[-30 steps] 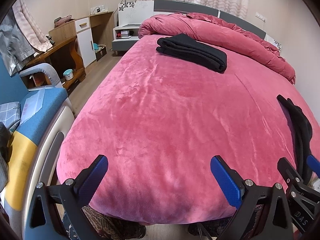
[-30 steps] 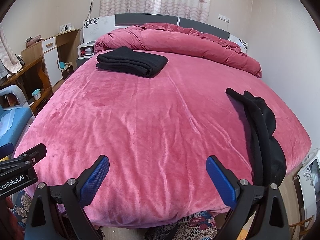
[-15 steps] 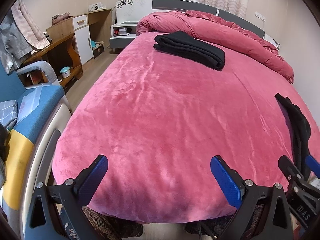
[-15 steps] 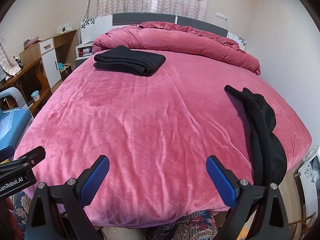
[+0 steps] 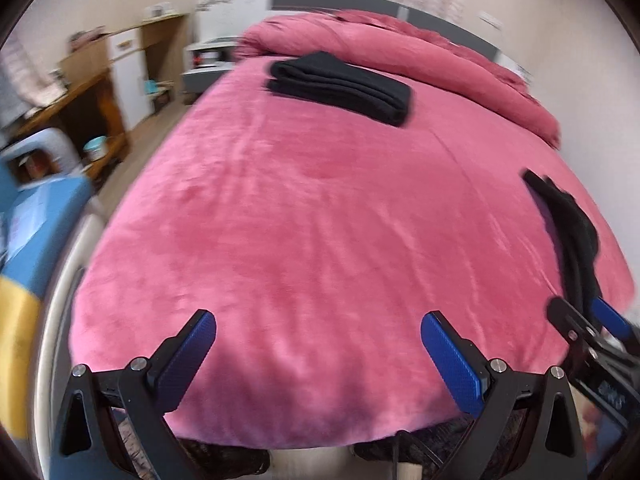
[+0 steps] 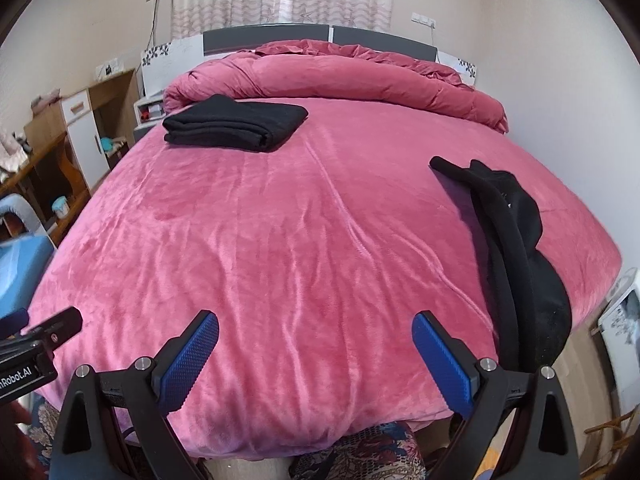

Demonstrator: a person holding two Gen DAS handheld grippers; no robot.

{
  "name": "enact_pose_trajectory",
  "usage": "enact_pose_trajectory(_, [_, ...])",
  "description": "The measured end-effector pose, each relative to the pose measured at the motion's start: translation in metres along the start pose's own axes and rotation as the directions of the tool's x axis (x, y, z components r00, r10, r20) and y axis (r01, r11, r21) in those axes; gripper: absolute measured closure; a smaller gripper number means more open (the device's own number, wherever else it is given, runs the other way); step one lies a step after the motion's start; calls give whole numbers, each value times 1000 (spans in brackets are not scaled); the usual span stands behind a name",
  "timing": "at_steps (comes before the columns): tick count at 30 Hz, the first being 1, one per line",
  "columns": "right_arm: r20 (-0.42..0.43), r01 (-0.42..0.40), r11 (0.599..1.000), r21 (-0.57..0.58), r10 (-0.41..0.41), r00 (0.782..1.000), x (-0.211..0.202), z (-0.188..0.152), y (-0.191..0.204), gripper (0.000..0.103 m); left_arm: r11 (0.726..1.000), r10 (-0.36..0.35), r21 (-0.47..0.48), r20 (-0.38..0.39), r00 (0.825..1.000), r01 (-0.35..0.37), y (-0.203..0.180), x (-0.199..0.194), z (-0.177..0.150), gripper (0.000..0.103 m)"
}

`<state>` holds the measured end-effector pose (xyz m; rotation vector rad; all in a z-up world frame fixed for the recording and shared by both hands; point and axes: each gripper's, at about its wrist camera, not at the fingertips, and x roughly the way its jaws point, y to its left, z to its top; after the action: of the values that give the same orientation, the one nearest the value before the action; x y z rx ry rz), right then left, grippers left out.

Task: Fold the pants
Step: 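Move both tools toward the black pants and grasp the waistband with the right tool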

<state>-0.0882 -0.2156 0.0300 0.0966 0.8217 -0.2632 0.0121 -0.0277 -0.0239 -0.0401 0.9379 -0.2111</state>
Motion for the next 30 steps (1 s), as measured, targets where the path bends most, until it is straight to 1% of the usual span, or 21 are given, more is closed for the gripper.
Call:
enact_pose_trajectory(1, [-27, -34, 999, 5, 34, 999, 6, 1, -9, 4, 1000, -21, 22, 5, 1000, 21, -6, 2, 0, 0])
enact_pose_trajectory(3, [-68, -68, 997, 27, 70, 995, 19, 0, -25, 0, 994, -65, 89, -8, 998, 65, -23, 11, -1, 0])
enact_pose_trajectory(4, [-96, -64, 997, 51, 69, 993, 25, -1, -38, 0, 989, -81, 121, -24, 996, 83, -31, 15, -1, 0])
enact_pose_trajectory(5, [-106, -60, 996, 70, 68, 992, 28, -2, -47, 0, 982, -102, 155, -49, 994, 108, -41, 22, -2, 0])
enact_pose_trajectory(7, [-110, -30, 991, 129, 45, 993, 32, -2, -76, 1, 965, -136, 208, -124, 983, 160, -61, 37, -3, 0])
enact_pose_trajectory(8, [-100, -13, 984, 177, 31, 995, 32, -1, -93, 1, 959, -142, 227, -144, 979, 172, -69, 42, -4, 0])
enact_pose_trajectory(9, [-100, -5, 980, 199, 25, 995, 33, -1, -103, 1, 951, -139, 254, -157, 978, 177, -79, 47, -4, 0])
enact_pose_trajectory(11, [-100, 52, 971, 233, -30, 995, 34, 2, -128, 9, 933, -118, 321, -158, 980, 164, -100, 55, -3, 0])
enact_pose_trajectory(12, [-98, 85, 965, 247, -62, 993, 35, 3, -139, 10, 924, -121, 343, -162, 979, 171, -109, 58, -2, 0])
enact_pose_trajectory(13, [-101, 111, 958, 265, -87, 991, 37, 5, -152, 12, 918, -127, 353, -171, 977, 181, -115, 62, 0, 0])
enact_pose_trajectory(15, [-106, 139, 944, 300, -112, 988, 42, 10, -172, 14, 913, -148, 351, -188, 971, 207, -128, 68, 5, 0])
enact_pose_trajectory(17, [-109, 183, 928, 326, -156, 982, 50, 16, -193, 21, 916, -161, 338, -188, 969, 218, -136, 72, 11, 0])
enact_pose_trajectory(19, [-98, 210, 918, 337, -188, 977, 56, 22, -209, 26, 913, -176, 331, -212, 961, 240, -145, 78, 17, 0])
enact_pose_trajectory(21, [-103, 243, 909, 340, -221, 970, 64, 27, -218, 31, 909, -194, 323, -227, 954, 262, -155, 84, 23, 2])
enact_pose_trajectory(23, [-101, 261, 902, 343, -241, 965, 74, 33, -228, 38, 901, -203, 334, -236, 950, 276, -165, 88, 29, 3])
enact_pose_trajectory(25, [-103, 286, 896, 338, -267, 958, 83, 38, -233, 41, 890, -234, 333, -253, 939, 311, -172, 91, 35, 5])
enact_pose_trajectory(27, [-106, 298, 894, 336, -279, 955, 92, 43, -240, 48, 888, -243, 331, -256, 936, 321, -179, 96, 40, 6])
enact_pose_trajectory(28, [-113, 309, 890, 334, -288, 951, 98, 47, -243, 54, 886, -251, 328, -256, 933, 328, -181, 98, 44, 8])
enact_pose_trajectory(30, [-124, 311, 893, 325, -286, 950, 112, 52, -249, 62, 889, -256, 315, -260, 931, 332, -183, 101, 50, 14])
